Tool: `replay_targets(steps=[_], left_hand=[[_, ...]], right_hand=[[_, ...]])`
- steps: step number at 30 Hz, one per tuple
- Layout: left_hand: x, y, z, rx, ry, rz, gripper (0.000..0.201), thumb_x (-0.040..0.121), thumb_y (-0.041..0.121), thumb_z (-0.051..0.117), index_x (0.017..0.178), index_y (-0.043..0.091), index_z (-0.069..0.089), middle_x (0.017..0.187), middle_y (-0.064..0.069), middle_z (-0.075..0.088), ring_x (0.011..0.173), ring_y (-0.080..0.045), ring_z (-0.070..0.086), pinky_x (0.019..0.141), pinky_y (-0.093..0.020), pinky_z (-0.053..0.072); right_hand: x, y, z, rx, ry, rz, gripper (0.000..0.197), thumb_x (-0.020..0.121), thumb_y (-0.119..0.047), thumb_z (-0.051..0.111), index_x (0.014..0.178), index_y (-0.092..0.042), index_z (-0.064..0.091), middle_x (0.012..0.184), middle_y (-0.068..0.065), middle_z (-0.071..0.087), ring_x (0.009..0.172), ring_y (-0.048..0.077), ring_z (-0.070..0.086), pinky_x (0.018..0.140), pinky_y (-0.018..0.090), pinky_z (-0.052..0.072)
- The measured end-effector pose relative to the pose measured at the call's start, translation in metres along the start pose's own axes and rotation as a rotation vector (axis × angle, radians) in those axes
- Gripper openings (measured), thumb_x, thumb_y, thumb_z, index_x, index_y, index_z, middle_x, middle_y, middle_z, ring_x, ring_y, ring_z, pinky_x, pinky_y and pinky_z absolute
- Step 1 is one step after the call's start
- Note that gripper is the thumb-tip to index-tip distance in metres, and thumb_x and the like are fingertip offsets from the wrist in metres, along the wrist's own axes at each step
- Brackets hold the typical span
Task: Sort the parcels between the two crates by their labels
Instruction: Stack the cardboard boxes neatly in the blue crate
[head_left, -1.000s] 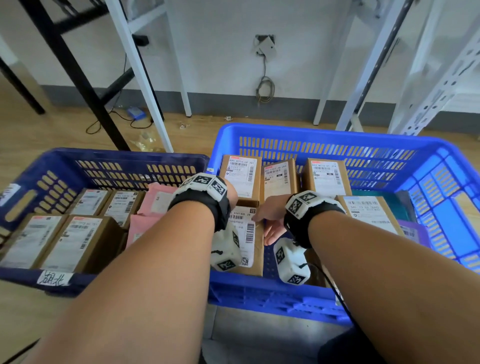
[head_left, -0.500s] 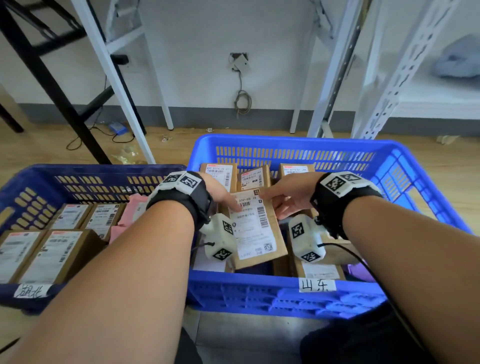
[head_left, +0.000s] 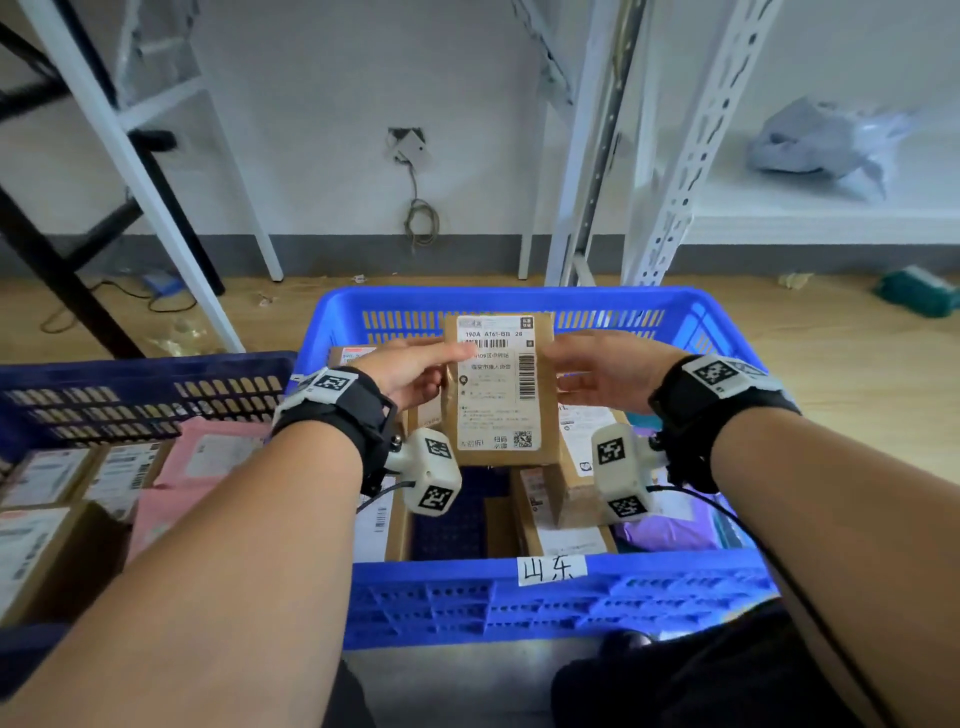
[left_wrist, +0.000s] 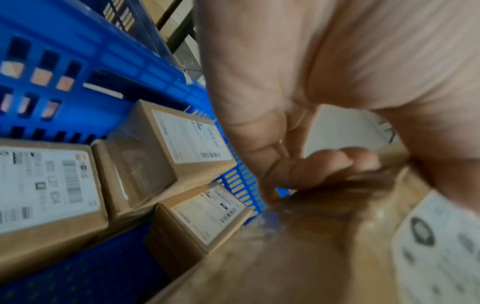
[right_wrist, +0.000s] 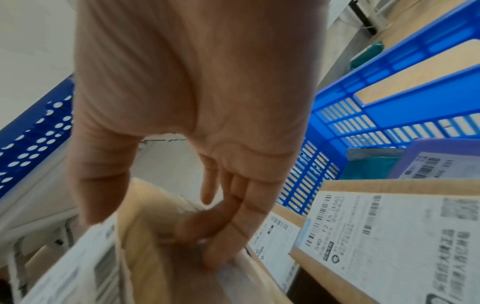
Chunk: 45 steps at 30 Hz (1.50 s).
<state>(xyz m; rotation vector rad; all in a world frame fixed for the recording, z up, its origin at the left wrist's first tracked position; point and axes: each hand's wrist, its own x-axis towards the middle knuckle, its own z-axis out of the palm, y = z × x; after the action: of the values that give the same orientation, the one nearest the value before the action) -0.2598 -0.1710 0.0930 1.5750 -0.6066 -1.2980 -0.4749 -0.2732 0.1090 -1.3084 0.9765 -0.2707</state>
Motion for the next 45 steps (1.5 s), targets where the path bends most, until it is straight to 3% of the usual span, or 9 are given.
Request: replay_targets(steps=[5, 11, 17, 26, 30, 33, 37, 41, 45], left_hand=[[0.003, -0.001, 0.012, -0.025, -0.022, 0.033, 0.018, 0.078, 0.022, 0.076, 0.093, 0.015, 0.068, 0.075, 0.001, 0.074, 0.043, -0.001, 0.045, 0.04, -0.012, 0.041], [0.003, -0.004, 0.005, -0.045, -0.094, 0.061, 0.019, 0.079, 0.026, 0.076, 0.096, 0.021, 0.069, 0.078, 0.001, 0.066, 0.048, -0.007, 0.051, 0.044, -0.017, 0.046], [0.002, -0.006, -0.002, -0.023, -0.115, 0.033, 0.023, 0.08, 0.031, 0.074, 0.098, 0.019, 0.067, 0.074, 0.001, 0.066, 0.048, -0.007, 0.052, 0.045, -0.017, 0.047], [0.004, -0.008, -0.005, 0.046, -0.119, 0.034, 0.027, 0.081, 0.029, 0.074, 0.106, 0.023, 0.066, 0.088, 0.002, 0.068, 0.05, -0.006, 0.056, 0.051, -0.018, 0.045], [-0.001, -0.009, -0.015, 0.143, -0.104, 0.038, 0.026, 0.079, 0.035, 0.075, 0.104, 0.029, 0.069, 0.098, 0.002, 0.072, 0.081, -0.014, 0.063, 0.072, -0.026, 0.05], [-0.01, -0.008, -0.03, 0.148, -0.058, 0.03, 0.039, 0.075, 0.043, 0.075, 0.109, 0.026, 0.069, 0.107, 0.003, 0.073, 0.109, -0.018, 0.063, 0.1, -0.041, 0.046], [-0.028, -0.007, -0.061, 0.052, -0.029, -0.001, 0.027, 0.083, 0.039, 0.069, 0.106, 0.025, 0.069, 0.108, -0.003, 0.073, 0.105, -0.022, 0.065, 0.091, -0.042, 0.053], [-0.051, -0.007, -0.102, -0.031, 0.064, -0.014, 0.027, 0.086, 0.035, 0.067, 0.109, 0.022, 0.067, 0.113, -0.008, 0.07, 0.104, -0.025, 0.065, 0.092, -0.048, 0.053], [-0.07, -0.012, -0.153, -0.088, 0.162, -0.036, 0.038, 0.085, 0.035, 0.068, 0.119, 0.017, 0.063, 0.117, -0.012, 0.069, 0.107, -0.028, 0.063, 0.094, -0.049, 0.051]], right_hand=[[-0.001, 0.005, -0.005, -0.005, -0.011, -0.007, 0.034, 0.088, -0.025, 0.065, 0.121, -0.017, 0.062, 0.115, 0.004, 0.07, 0.091, 0.021, 0.064, 0.08, 0.029, 0.053], [-0.003, 0.002, -0.001, 0.036, 0.034, -0.025, 0.028, 0.088, -0.018, 0.062, 0.116, -0.02, 0.063, 0.107, 0.0, 0.07, 0.087, 0.018, 0.063, 0.062, 0.021, 0.053], [-0.003, 0.001, 0.003, 0.075, 0.054, -0.032, 0.025, 0.087, -0.017, 0.06, 0.112, -0.019, 0.061, 0.105, 0.0, 0.069, 0.09, 0.02, 0.061, 0.069, 0.024, 0.05], [0.002, 0.0, 0.01, 0.115, 0.054, -0.016, 0.024, 0.084, -0.02, 0.064, 0.107, -0.017, 0.063, 0.1, 0.003, 0.07, 0.072, 0.015, 0.065, 0.059, 0.021, 0.051], [0.013, -0.007, 0.02, 0.215, 0.115, -0.019, 0.033, 0.082, -0.024, 0.068, 0.113, -0.013, 0.061, 0.089, 0.005, 0.072, 0.072, 0.016, 0.065, 0.055, 0.021, 0.051], [0.025, -0.015, 0.037, 0.258, 0.122, -0.039, 0.037, 0.083, -0.028, 0.068, 0.116, -0.012, 0.062, 0.09, 0.004, 0.074, 0.072, 0.014, 0.067, 0.056, 0.021, 0.051], [0.046, -0.028, 0.08, 0.247, 0.087, -0.065, 0.044, 0.082, -0.033, 0.07, 0.119, -0.012, 0.061, 0.092, 0.005, 0.074, 0.084, 0.019, 0.061, 0.071, 0.024, 0.049], [0.062, -0.041, 0.135, 0.201, 0.04, -0.07, 0.04, 0.082, -0.038, 0.07, 0.114, -0.015, 0.062, 0.076, 0.001, 0.07, 0.061, 0.014, 0.051, 0.045, 0.018, 0.046], [0.077, -0.047, 0.184, 0.017, -0.077, -0.1, 0.037, 0.084, -0.047, 0.065, 0.107, -0.018, 0.063, 0.079, 0.003, 0.062, 0.046, 0.012, 0.05, 0.048, 0.024, 0.046]])
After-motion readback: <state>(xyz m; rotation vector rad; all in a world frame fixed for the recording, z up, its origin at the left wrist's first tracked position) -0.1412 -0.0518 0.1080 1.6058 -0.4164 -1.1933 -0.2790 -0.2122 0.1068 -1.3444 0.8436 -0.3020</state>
